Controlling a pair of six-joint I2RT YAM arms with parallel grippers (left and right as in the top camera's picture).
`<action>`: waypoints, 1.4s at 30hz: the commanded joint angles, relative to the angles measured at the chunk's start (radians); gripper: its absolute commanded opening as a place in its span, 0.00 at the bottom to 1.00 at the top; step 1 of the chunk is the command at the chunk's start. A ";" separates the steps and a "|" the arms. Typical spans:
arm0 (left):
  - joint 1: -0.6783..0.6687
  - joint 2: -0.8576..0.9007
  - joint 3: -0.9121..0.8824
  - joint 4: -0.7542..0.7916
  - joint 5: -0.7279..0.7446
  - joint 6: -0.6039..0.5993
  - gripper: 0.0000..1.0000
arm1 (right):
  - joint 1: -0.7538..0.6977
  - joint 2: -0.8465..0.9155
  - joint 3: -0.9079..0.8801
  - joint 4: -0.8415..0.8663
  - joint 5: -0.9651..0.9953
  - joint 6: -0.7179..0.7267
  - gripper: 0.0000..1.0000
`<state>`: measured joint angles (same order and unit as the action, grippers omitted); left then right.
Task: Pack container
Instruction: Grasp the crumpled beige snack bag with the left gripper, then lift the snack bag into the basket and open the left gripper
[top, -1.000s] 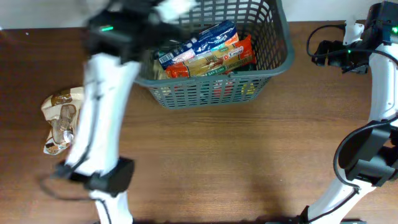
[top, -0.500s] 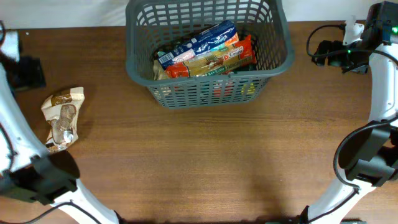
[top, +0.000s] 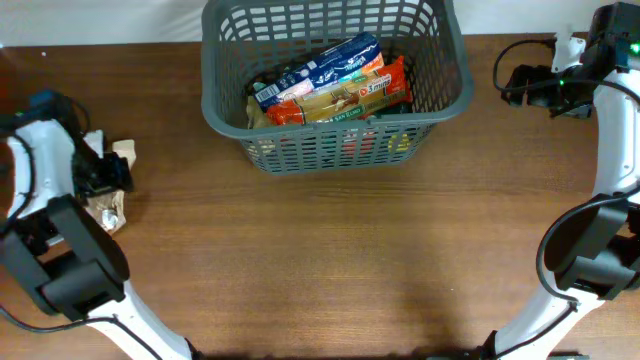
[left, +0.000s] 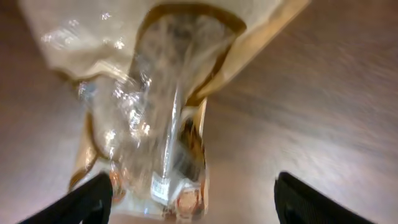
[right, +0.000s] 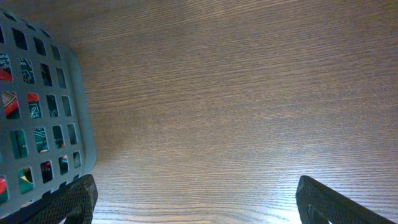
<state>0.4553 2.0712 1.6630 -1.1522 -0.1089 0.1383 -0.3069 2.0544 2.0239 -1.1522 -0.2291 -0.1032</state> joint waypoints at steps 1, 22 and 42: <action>0.006 0.005 -0.067 0.065 -0.051 0.018 0.77 | -0.001 -0.015 -0.003 0.000 -0.009 0.008 0.99; 0.007 0.100 -0.168 0.255 -0.084 0.042 0.02 | -0.001 -0.015 -0.003 0.000 -0.009 0.008 0.99; -0.377 -0.099 1.022 -0.079 0.159 0.403 0.02 | -0.001 -0.015 -0.003 0.000 -0.009 0.008 0.99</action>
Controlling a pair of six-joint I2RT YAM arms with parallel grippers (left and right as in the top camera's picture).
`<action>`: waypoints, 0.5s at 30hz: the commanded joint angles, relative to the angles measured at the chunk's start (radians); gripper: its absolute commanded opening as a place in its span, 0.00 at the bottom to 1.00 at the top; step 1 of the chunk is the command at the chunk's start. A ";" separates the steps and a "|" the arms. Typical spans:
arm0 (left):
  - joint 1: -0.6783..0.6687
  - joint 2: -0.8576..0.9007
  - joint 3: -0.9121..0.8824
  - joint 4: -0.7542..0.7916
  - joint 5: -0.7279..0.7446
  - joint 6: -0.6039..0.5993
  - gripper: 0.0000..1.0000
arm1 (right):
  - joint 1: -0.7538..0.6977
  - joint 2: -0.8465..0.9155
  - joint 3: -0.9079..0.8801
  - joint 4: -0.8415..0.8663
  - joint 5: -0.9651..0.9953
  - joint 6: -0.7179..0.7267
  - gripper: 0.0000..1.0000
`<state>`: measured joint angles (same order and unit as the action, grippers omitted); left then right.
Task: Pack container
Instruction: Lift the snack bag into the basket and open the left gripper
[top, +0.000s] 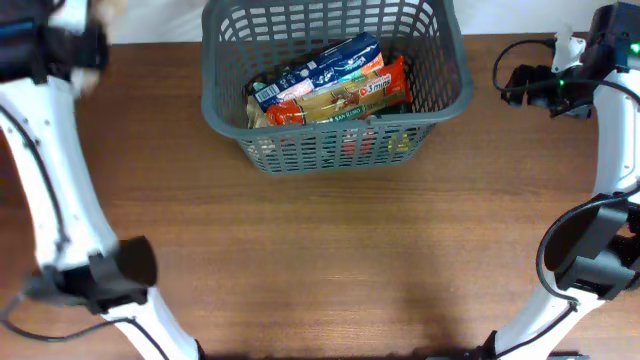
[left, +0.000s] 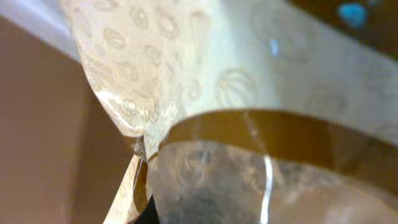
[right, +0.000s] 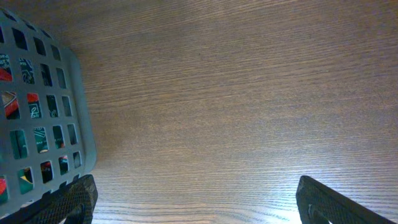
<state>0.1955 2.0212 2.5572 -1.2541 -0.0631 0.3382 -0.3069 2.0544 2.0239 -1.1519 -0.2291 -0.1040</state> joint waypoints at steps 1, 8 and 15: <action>-0.159 -0.049 0.151 0.047 0.113 0.252 0.02 | -0.001 -0.015 -0.003 0.000 -0.009 0.008 0.99; -0.425 -0.009 0.122 0.163 0.244 0.518 0.02 | -0.001 -0.015 -0.003 0.000 -0.009 0.008 0.99; -0.492 0.163 0.066 0.164 0.223 0.531 0.02 | -0.001 -0.015 -0.003 0.000 -0.009 0.008 0.99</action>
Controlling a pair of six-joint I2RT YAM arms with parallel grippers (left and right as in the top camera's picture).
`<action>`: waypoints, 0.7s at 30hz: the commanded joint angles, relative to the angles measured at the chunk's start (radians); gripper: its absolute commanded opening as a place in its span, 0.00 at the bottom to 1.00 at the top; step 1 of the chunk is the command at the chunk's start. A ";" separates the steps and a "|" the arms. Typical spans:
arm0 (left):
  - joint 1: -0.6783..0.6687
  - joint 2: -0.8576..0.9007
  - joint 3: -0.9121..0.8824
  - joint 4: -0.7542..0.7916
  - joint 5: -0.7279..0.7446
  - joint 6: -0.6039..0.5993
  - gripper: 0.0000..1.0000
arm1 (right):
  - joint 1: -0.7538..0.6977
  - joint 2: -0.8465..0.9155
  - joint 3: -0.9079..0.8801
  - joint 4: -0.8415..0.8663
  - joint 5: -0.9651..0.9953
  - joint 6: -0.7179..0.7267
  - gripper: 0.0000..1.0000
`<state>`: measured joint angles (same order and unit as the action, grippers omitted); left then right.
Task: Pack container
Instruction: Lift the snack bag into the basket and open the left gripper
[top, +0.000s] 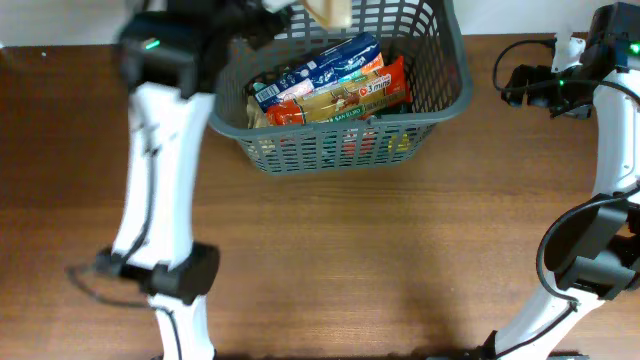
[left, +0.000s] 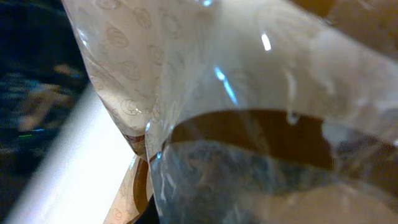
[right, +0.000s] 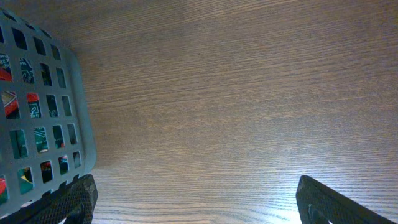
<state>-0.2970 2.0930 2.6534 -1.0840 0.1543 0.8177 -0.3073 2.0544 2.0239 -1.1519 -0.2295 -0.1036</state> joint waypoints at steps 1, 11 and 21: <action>0.000 0.119 -0.036 -0.007 0.003 0.051 0.02 | -0.001 -0.015 -0.003 0.000 -0.009 0.008 0.99; -0.023 0.265 -0.047 -0.027 0.006 0.051 0.02 | -0.001 -0.015 -0.003 0.000 -0.009 0.008 0.99; -0.026 0.200 -0.053 -0.072 -0.132 -0.129 0.99 | -0.001 -0.015 -0.003 0.000 -0.009 0.008 0.99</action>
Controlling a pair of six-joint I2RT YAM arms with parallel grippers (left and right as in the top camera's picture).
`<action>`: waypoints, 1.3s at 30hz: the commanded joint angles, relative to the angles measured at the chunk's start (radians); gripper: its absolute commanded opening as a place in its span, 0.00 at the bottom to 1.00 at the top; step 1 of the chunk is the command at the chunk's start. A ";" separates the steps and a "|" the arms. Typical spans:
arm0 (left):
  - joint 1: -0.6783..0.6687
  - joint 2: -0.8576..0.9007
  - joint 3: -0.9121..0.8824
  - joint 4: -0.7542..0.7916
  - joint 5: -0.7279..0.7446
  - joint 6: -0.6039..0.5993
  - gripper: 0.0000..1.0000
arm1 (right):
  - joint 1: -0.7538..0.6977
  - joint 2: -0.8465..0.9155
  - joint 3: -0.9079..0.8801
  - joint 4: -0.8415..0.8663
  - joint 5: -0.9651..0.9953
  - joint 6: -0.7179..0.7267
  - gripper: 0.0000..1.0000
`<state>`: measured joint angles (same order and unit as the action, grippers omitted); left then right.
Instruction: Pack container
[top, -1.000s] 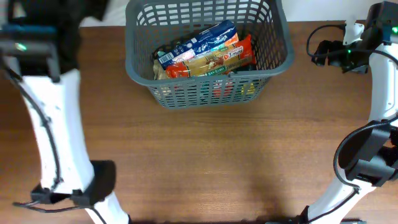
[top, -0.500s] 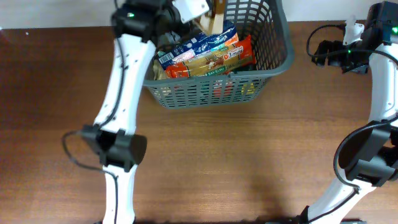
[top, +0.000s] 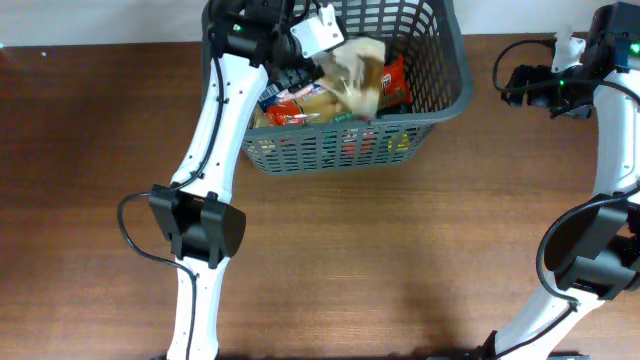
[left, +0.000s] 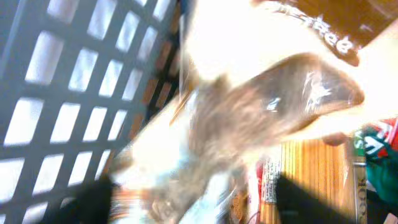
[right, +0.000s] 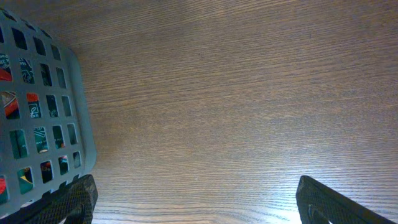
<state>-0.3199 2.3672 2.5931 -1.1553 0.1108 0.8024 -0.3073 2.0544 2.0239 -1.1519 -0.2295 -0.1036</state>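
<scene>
The grey mesh basket (top: 452, 70) stands at the back middle of the table. My left gripper (top: 308, 62) is inside it, over the packets. In the left wrist view the left gripper (left: 199, 200) stands open, its dark fingers (left: 93, 200) far apart. A clear and beige crinkled bag (top: 352, 75) lies blurred just in front of them, on top of the packets, and is the same bag (left: 249, 118) seen from the wrist. My right gripper (right: 205, 199) is open over bare wood to the right of the basket (right: 37, 106).
A red pasta packet (top: 396, 84) and other food packets fill the basket; a spaghetti pack (left: 317, 168) shows under the bag. The basket's mesh wall (left: 74, 81) is close on the left of the left gripper. The brown wooden table (top: 330, 250) spreads in front.
My left gripper was shut on the bag above the basket's back rim. Now it is lower inside the basket and open, and the bag lies on the packets. The right arm has not moved.
My left gripper was open around the bag at the table's far left edge. Then the bag filled the wrist view, held high at the back left. Then it hung over the basket's rim. Now it lies let go in the basket. The right gripper stayed open throughout.
</scene>
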 joint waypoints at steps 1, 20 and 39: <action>-0.003 -0.097 0.014 -0.001 -0.114 -0.133 0.99 | -0.001 -0.015 -0.003 0.000 -0.009 0.008 0.99; 0.387 -0.483 0.065 -0.277 -0.335 -0.631 0.99 | -0.001 -0.015 -0.003 0.000 -0.009 0.008 0.99; 0.591 -0.368 0.053 -0.401 -0.333 -0.656 0.99 | 0.021 -0.056 -0.003 -0.001 -0.008 0.008 0.99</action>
<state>0.2668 1.9892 2.6484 -1.5532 -0.2214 0.1627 -0.3031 2.0541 2.0239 -1.1519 -0.2295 -0.1043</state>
